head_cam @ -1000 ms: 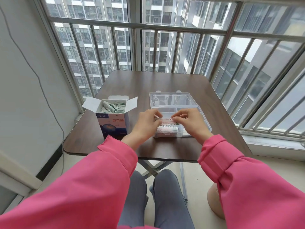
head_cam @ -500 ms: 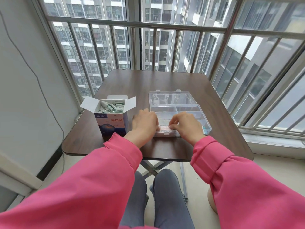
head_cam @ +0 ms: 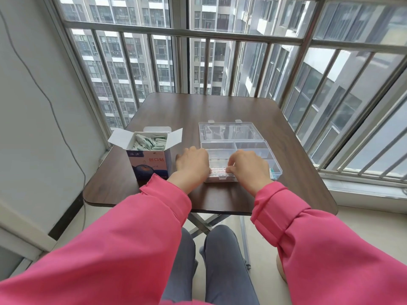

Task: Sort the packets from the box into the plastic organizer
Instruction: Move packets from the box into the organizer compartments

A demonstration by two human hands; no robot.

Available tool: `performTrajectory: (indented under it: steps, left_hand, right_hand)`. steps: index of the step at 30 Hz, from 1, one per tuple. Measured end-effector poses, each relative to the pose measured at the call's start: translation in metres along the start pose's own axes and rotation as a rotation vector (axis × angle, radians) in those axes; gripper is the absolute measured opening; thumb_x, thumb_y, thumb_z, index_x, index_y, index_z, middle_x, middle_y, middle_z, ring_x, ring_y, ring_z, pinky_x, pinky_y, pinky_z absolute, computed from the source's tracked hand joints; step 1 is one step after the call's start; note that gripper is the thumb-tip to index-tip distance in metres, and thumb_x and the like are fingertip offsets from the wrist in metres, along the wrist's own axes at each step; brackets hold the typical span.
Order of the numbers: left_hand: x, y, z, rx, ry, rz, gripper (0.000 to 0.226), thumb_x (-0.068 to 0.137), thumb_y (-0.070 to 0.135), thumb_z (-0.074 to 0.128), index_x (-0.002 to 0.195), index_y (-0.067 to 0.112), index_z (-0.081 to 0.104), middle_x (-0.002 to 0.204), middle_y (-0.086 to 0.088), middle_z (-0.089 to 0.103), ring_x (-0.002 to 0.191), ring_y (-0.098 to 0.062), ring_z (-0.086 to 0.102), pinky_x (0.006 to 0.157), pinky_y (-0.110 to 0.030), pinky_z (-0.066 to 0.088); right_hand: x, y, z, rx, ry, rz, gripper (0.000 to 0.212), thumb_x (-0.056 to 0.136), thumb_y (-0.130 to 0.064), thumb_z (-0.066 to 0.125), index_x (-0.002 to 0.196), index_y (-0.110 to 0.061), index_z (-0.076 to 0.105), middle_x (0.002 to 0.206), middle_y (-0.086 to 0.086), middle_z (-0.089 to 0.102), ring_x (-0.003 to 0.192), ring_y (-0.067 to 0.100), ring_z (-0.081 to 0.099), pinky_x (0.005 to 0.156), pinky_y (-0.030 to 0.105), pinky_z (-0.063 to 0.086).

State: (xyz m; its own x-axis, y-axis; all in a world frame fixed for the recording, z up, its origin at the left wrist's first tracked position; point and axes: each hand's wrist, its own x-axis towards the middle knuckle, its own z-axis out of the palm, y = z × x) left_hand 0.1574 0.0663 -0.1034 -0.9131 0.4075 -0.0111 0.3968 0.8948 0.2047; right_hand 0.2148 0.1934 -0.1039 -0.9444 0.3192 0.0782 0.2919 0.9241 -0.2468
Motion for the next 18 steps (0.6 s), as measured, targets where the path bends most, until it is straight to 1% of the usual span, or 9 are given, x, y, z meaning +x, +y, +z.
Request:
performTrajectory:
  steps: [2,7,11,13,16,18]
  left_hand:
    - [0.0,-0.001,0.0,-0.01,0.004,0.001,0.031,0.086,0.027,0.063,0.115,0.016,0.064,0.122,-0.012,0.056,0.117,-0.031,0.049,0.093,-0.039,0.041]
    - [-0.003,-0.002,0.0,-0.05,0.017,0.018,0.024,0.087,0.025,0.061,0.109,0.017,0.068,0.119,-0.011,0.057,0.114,-0.031,0.05,0.091,-0.039,0.041]
    - [-0.007,-0.003,-0.003,-0.086,0.045,0.053,0.022,0.089,0.024,0.057,0.108,0.02,0.068,0.118,-0.011,0.055,0.115,-0.03,0.05,0.092,-0.038,0.041]
    - [-0.01,-0.005,-0.006,-0.123,0.071,0.078,0.021,0.091,0.023,0.054,0.108,0.019,0.066,0.116,-0.011,0.055,0.113,-0.029,0.05,0.092,-0.038,0.041]
    - [-0.016,-0.008,-0.01,-0.277,0.147,0.157,0.018,0.09,0.022,0.054,0.103,0.015,0.065,0.097,-0.007,0.054,0.104,-0.026,0.053,0.087,-0.035,0.041]
    - [-0.023,-0.01,-0.016,-0.388,0.226,0.249,0.013,0.089,0.018,0.056,0.095,0.011,0.065,0.085,-0.001,0.049,0.087,-0.021,0.055,0.078,-0.028,0.039]
  right_hand:
    - [0.001,-0.002,-0.001,0.012,-0.002,0.02,0.021,0.086,-0.027,0.062,0.104,-0.016,0.065,0.112,0.009,0.064,0.108,0.03,0.057,0.078,0.032,0.04]
    - [0.002,0.001,0.0,0.084,0.007,0.051,0.017,0.083,-0.023,0.061,0.097,-0.015,0.068,0.109,0.008,0.065,0.107,0.029,0.057,0.072,0.03,0.036]
    - [0.002,0.004,0.0,0.084,0.013,0.047,0.018,0.086,-0.025,0.061,0.099,-0.014,0.067,0.111,0.008,0.063,0.108,0.029,0.056,0.072,0.031,0.035]
    - [0.001,0.004,-0.004,0.069,0.045,0.04,0.018,0.088,-0.025,0.058,0.1,-0.014,0.067,0.111,0.008,0.064,0.107,0.03,0.057,0.071,0.031,0.036]
    - [-0.004,-0.002,-0.01,0.068,0.111,0.025,0.021,0.091,-0.026,0.054,0.101,-0.016,0.069,0.108,0.007,0.066,0.106,0.029,0.058,0.071,0.032,0.038]
    - [-0.006,-0.01,-0.014,0.13,0.154,-0.017,0.021,0.092,-0.025,0.052,0.101,-0.016,0.069,0.106,0.007,0.068,0.104,0.029,0.059,0.076,0.034,0.044]
